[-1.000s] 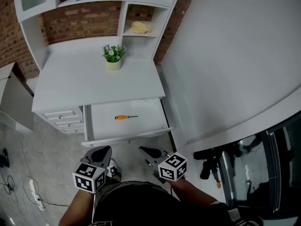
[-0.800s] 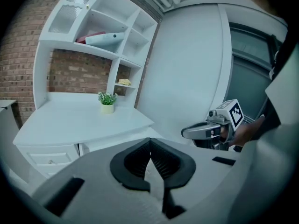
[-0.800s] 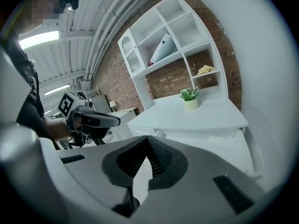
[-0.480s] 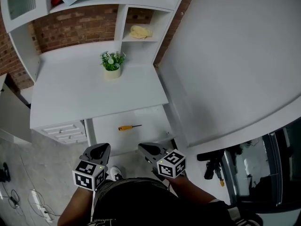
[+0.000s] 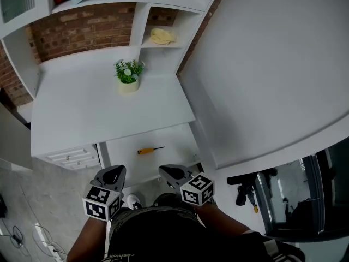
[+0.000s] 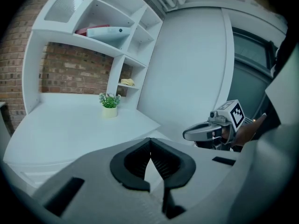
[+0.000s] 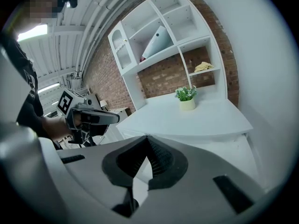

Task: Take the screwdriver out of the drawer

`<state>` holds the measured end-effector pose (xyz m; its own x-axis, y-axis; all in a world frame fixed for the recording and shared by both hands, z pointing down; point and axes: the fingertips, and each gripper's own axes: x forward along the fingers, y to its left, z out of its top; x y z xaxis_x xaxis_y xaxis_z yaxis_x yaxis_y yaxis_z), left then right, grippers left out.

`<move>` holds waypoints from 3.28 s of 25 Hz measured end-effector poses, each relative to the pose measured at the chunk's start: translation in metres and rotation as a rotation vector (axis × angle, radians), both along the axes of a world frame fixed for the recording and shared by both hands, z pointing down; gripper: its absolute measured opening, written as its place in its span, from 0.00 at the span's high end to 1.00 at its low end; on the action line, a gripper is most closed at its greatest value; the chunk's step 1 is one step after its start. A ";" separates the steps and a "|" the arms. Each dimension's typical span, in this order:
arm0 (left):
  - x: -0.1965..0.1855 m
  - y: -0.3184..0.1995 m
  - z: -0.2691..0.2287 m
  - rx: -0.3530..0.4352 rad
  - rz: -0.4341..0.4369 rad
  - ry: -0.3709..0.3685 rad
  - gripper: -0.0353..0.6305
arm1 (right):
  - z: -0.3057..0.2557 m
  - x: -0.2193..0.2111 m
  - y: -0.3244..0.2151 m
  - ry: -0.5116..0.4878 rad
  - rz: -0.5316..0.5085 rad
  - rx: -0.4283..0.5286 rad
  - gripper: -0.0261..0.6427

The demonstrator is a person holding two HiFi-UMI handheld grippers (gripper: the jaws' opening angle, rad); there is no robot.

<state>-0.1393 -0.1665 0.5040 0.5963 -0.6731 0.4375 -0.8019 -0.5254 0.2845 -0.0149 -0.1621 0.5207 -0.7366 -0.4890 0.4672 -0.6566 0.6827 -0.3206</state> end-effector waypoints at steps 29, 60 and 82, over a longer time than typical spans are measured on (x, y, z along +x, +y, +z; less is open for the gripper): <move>-0.006 -0.018 0.044 -0.107 -0.141 -0.020 0.92 | 0.095 0.024 -0.075 0.332 -0.212 0.031 0.96; -0.017 -0.032 0.114 -0.330 -0.245 -0.066 0.92 | 0.289 0.017 -0.135 0.853 -0.702 0.050 0.87; -0.031 -0.029 0.122 -0.371 -0.337 -0.050 0.92 | 0.324 0.005 -0.136 0.969 -0.964 0.094 0.80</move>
